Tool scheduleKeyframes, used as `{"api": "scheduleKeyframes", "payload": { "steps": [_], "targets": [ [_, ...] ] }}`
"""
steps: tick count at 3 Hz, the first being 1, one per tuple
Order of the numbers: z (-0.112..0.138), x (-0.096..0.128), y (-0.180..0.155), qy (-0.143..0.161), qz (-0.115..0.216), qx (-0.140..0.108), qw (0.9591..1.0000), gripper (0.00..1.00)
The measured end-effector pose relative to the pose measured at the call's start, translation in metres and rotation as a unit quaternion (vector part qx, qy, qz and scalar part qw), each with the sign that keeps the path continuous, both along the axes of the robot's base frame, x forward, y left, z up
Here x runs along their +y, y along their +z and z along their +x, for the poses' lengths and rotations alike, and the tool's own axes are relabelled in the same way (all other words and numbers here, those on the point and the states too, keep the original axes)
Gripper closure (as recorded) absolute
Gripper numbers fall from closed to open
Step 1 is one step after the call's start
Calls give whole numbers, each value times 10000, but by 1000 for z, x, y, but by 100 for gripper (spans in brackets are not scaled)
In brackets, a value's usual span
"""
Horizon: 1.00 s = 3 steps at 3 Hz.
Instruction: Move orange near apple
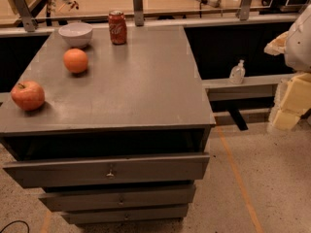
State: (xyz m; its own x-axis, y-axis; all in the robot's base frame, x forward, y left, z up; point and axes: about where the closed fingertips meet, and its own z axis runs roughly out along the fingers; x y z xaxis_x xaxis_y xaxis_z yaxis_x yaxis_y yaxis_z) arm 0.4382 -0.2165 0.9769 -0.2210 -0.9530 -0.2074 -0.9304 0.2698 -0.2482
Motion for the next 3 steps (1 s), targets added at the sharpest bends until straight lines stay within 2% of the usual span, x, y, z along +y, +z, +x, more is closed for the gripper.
{"api": "scheduleKeyframes", "payload": {
  "steps": [1, 2, 3],
  "targets": [
    [0, 0, 0, 0, 1, -1, 10000, 0],
    [11, 23, 8, 29, 571, -127, 9983, 0],
    [38, 98, 31, 375, 1662, -337, 9848, 0]
  ]
}}
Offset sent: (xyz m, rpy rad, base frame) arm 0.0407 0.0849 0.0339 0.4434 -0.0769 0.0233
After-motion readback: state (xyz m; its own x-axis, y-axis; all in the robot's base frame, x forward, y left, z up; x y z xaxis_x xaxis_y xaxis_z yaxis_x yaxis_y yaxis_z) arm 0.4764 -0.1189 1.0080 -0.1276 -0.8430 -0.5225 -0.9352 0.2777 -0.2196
